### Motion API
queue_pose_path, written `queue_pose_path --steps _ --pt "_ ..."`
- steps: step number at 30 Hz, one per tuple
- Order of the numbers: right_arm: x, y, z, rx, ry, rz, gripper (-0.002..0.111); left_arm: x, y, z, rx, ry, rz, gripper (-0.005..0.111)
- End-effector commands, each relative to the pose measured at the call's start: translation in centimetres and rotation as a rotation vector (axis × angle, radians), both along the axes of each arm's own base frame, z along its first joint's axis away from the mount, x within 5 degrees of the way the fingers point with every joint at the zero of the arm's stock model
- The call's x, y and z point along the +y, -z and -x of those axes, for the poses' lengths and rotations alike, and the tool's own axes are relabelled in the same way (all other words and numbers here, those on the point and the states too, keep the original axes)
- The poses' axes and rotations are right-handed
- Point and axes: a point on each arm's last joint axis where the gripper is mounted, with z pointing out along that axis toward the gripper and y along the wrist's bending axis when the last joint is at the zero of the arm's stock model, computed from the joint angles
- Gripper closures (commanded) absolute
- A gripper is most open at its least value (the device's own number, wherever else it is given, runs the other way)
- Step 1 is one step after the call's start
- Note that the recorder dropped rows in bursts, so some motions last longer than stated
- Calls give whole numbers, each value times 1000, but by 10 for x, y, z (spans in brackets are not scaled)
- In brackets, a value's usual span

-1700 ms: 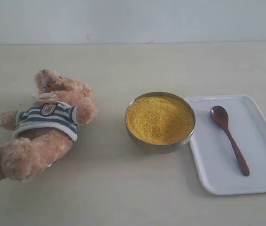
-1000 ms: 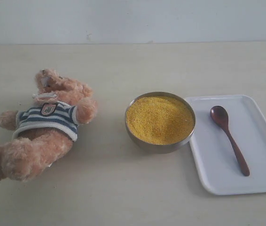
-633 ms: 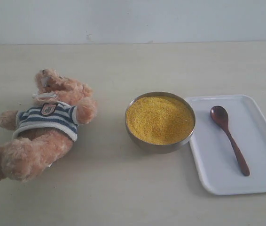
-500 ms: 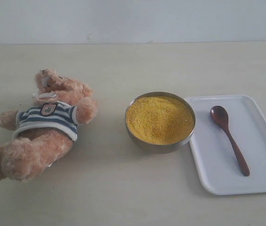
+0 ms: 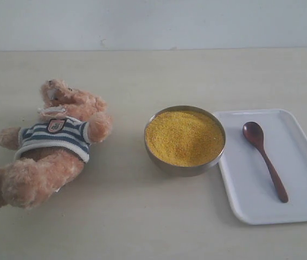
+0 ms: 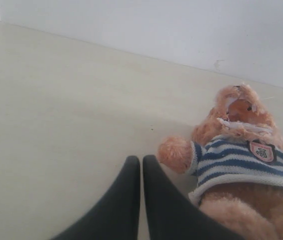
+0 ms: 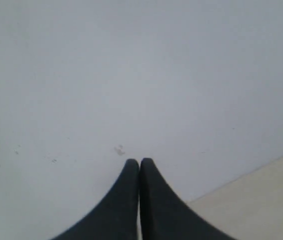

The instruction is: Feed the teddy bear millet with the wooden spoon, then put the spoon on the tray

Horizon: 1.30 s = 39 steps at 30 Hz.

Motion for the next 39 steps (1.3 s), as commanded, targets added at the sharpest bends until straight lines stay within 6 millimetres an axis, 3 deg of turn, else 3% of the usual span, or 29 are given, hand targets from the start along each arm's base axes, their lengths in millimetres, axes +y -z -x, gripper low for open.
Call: queue_pose_path --steps 1,7,10,13,15,19,25,31,34,37,39 --pt "2 -15 4 54 -28 -1 109 0 -2 0 -14 -2 -8 103" --pt "3 -67 14 313 -27 359 109 0 -2 0 -14 -2 -8 103" --pt "4 -83 1 588 -66 519 109 0 -2 0 -14 -2 -8 103" --pt "8 -82 -24 901 -161 653 109 0 -2 0 -14 -2 -8 103" --pt "12 -78 -44 1000 -212 709 109 0 -2 0 -14 -2 -8 103" --pt "24 -61 -90 1081 -299 723 109 0 -2 0 -14 -2 -8 103" --pt "36 -1 -159 1330 -409 753 109 0 -2 0 -14 -2 -8 103" --pt "46 31 -197 1338 -459 747 105 0 -2 0 -14 -2 -8 103" --pt "47 41 -207 1336 -466 769 91 0 -2 0 -14 -2 -8 103" --pt "47 50 -214 1334 -453 767 64 0 -2 0 -14 -2 -8 103" --pt "48 59 -217 1357 -453 759 53 0 -2 0 -14 -2 -8 103"
